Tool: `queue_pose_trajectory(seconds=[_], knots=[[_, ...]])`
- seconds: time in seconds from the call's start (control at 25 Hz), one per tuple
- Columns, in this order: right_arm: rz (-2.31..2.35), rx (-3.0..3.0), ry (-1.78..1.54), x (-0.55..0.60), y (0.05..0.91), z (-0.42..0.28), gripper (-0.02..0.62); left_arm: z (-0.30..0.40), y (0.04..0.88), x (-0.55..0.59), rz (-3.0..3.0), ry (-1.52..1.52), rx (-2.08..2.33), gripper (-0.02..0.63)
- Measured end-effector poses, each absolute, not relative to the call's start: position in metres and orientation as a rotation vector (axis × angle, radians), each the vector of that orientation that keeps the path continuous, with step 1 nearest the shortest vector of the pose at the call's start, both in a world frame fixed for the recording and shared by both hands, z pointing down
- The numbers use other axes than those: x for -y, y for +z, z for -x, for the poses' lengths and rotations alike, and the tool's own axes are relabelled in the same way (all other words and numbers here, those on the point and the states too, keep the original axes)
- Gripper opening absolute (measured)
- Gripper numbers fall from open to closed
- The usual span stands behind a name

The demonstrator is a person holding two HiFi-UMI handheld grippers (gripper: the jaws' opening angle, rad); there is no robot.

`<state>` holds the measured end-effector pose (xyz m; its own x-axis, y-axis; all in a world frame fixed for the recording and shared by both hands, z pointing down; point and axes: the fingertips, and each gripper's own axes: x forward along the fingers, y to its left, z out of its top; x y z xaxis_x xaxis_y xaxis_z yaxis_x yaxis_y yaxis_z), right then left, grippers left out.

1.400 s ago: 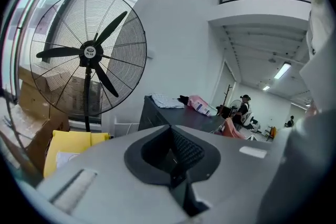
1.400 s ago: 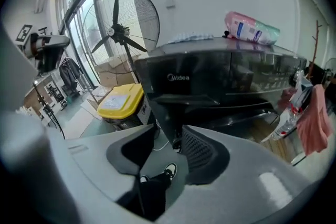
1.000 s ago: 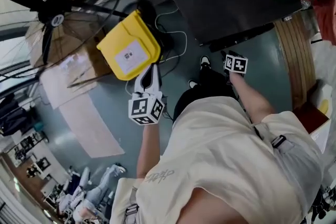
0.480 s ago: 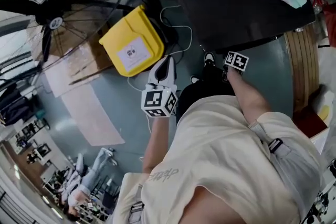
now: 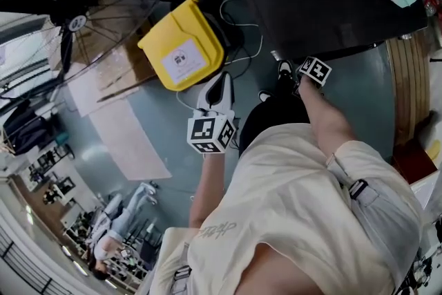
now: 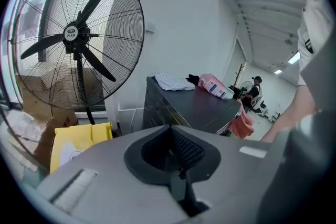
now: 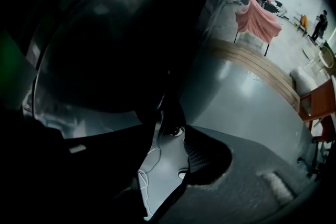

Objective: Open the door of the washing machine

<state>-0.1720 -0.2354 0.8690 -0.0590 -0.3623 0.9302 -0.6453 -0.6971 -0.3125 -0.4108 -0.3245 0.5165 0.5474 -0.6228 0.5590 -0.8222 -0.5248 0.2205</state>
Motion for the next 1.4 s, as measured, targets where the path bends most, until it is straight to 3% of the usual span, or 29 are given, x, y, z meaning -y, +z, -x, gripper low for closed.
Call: queue_pose_trajectory(seconds=[0.52, 0.96, 1.4], knots=[[-1.994, 1.031, 1.787, 0.209, 0.871, 0.168, 0.170, 0.409, 0.518, 0.291, -2.377, 0.556, 1.121, 0.016], [-1.910, 0.981, 1.667, 0.106, 0.877, 0.146, 0.127, 0.453, 0.518, 0.224, -2.349, 0.559, 1.148, 0.017], [-1.876, 1.031, 1.684, -0.001, 0.878, 0.099, 0.092, 0.420, 0.534, 0.158, -2.437, 0.624, 0.935, 0.017]])
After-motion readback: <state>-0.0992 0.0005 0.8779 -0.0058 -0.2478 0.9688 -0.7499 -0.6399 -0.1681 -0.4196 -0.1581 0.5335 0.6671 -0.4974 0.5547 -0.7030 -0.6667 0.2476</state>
